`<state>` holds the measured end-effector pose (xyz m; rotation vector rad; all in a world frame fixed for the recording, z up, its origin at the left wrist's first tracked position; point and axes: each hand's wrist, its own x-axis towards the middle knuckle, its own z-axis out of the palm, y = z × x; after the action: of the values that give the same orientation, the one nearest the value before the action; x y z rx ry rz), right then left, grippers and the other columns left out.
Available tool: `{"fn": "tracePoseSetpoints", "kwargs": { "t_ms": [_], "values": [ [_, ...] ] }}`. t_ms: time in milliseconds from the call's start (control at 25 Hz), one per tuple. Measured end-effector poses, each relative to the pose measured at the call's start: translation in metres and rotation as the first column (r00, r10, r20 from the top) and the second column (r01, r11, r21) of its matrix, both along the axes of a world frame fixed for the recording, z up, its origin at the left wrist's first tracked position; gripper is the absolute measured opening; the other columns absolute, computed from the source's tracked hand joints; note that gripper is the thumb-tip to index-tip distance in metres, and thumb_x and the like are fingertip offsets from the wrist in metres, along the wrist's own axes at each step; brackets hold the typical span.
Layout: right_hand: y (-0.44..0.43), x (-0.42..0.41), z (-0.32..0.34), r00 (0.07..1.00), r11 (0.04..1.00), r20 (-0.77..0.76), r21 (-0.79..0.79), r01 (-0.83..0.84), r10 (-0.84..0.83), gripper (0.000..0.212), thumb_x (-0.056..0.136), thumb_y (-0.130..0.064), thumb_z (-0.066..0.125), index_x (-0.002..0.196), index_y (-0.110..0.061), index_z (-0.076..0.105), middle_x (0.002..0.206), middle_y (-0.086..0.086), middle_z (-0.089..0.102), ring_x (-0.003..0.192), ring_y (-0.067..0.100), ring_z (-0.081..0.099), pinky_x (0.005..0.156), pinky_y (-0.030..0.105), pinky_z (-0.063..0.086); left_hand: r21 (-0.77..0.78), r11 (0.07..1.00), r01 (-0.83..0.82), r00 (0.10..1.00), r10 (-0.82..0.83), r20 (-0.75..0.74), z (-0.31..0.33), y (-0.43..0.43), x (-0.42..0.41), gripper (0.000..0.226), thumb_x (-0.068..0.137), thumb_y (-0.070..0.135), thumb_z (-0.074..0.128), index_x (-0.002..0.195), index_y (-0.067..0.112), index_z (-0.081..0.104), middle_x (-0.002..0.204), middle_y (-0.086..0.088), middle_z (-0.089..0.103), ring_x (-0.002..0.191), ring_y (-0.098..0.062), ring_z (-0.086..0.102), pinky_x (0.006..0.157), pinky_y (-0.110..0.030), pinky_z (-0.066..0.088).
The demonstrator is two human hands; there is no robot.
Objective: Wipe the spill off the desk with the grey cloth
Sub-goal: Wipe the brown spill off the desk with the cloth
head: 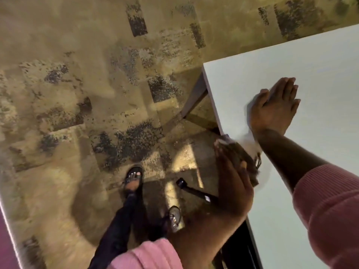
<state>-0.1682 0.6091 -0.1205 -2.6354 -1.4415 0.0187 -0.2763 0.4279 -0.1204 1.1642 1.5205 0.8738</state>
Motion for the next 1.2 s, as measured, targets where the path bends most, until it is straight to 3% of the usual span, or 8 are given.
{"fn": "tracePoseSetpoints", "kwargs": {
  "t_ms": [160, 360, 440, 560, 720, 880, 1000, 1200],
  "values": [
    [-0.001, 0.001, 0.003, 1.0, 1.0, -0.019, -0.014, -0.011, 0.011, 0.068, 0.106, -0.038, 0.023, 0.163, -0.002, 0.02, 0.173, 0.018, 0.016, 0.161, 0.033, 0.014, 0.13, 0.053, 0.009, -0.148, 0.978, 0.149, 0.989, -0.15, 0.005, 0.005, -0.064, 0.002, 0.067, 0.107, 0.053, 0.029, 0.156, 0.047, -0.016, 0.169, -0.006, 0.019, 0.155, -0.03, 0.026, 0.127, -0.043, 0.024],
    [0.003, 0.001, 0.001, 1.0, 1.0, -0.028, -0.013, 0.005, -0.006, 0.07, 0.103, -0.039, 0.023, 0.163, -0.002, 0.019, 0.173, 0.017, 0.017, 0.161, 0.033, 0.015, 0.129, 0.053, 0.009, 0.079, 0.974, -0.213, 0.975, 0.217, -0.051, -0.008, 0.09, -0.001, 0.065, 0.104, 0.017, 0.051, 0.156, -0.009, 0.022, 0.162, -0.028, 0.03, 0.15, -0.033, 0.034, 0.121, -0.01, 0.017],
    [0.003, 0.003, 0.0, 0.999, 1.0, -0.039, -0.025, 0.006, -0.007, 0.071, 0.103, -0.039, 0.023, 0.164, -0.003, 0.018, 0.173, 0.017, 0.016, 0.161, 0.033, 0.014, 0.13, 0.053, 0.009, 0.14, 0.959, -0.246, 0.958, 0.263, -0.117, -0.012, 0.097, 0.004, 0.061, 0.104, 0.012, 0.054, 0.153, -0.012, 0.028, 0.16, -0.03, 0.034, 0.15, -0.035, 0.036, 0.123, -0.015, 0.019],
    [0.001, 0.004, 0.002, 0.998, 0.999, -0.057, -0.038, -0.007, 0.005, 0.071, 0.104, -0.04, 0.022, 0.164, -0.002, 0.017, 0.173, 0.018, 0.015, 0.161, 0.034, 0.013, 0.13, 0.054, 0.009, 0.1, 0.987, -0.129, 0.973, 0.145, -0.179, -0.007, 0.002, 0.017, 0.067, 0.107, 0.025, 0.045, 0.162, 0.003, 0.012, 0.171, -0.015, 0.016, 0.158, -0.023, 0.022, 0.127, -0.037, 0.025],
    [0.001, 0.003, 0.0, 0.998, 0.999, -0.055, -0.039, -0.01, 0.008, 0.07, 0.105, -0.04, 0.022, 0.164, -0.003, 0.017, 0.173, 0.017, 0.015, 0.161, 0.033, 0.013, 0.13, 0.053, 0.009, 0.101, 0.972, 0.213, 0.96, -0.188, -0.208, -0.004, -0.112, 0.024, 0.076, 0.106, 0.049, 0.039, 0.164, 0.014, 0.005, 0.171, -0.001, 0.019, 0.15, -0.019, 0.037, 0.124, -0.017, 0.013],
    [0.0, 0.002, 0.006, 0.998, 0.999, -0.069, -0.034, -0.004, 0.001, 0.069, 0.105, -0.039, 0.023, 0.163, -0.002, 0.02, 0.172, 0.019, 0.018, 0.16, 0.035, 0.016, 0.129, 0.055, 0.013, 0.05, 0.998, 0.029, 0.995, -0.024, -0.095, -0.001, 0.025, -0.002, 0.069, 0.109, 0.028, 0.043, 0.162, 0.002, 0.007, 0.172, -0.012, 0.004, 0.159, -0.026, 0.013, 0.129, -0.034, 0.017],
    [-0.001, 0.0, 0.004, 0.998, 0.997, -0.055, -0.071, 0.003, -0.007, 0.071, 0.105, -0.044, 0.017, 0.164, -0.005, 0.017, 0.173, 0.017, 0.015, 0.161, 0.035, 0.014, 0.13, 0.054, 0.013, 0.19, 0.977, 0.095, 0.928, -0.017, -0.373, 0.001, 0.179, -0.025, 0.062, 0.107, 0.015, 0.044, 0.157, -0.009, 0.015, 0.165, -0.033, 0.014, 0.157, -0.039, 0.011, 0.129, -0.044, 0.02],
    [0.001, -0.002, 0.009, 0.994, 0.996, -0.099, -0.087, 0.027, -0.035, 0.073, 0.105, -0.049, 0.013, 0.165, -0.007, 0.013, 0.174, 0.014, 0.009, 0.162, 0.033, 0.008, 0.131, 0.053, 0.01, 0.231, 0.888, 0.397, 0.743, -0.163, -0.649, 0.014, 0.289, -0.048, 0.04, 0.099, 0.014, 0.049, 0.135, -0.004, 0.057, 0.13, -0.026, 0.064, 0.117, -0.04, 0.062, 0.099, -0.046, 0.051]
  ]
}}
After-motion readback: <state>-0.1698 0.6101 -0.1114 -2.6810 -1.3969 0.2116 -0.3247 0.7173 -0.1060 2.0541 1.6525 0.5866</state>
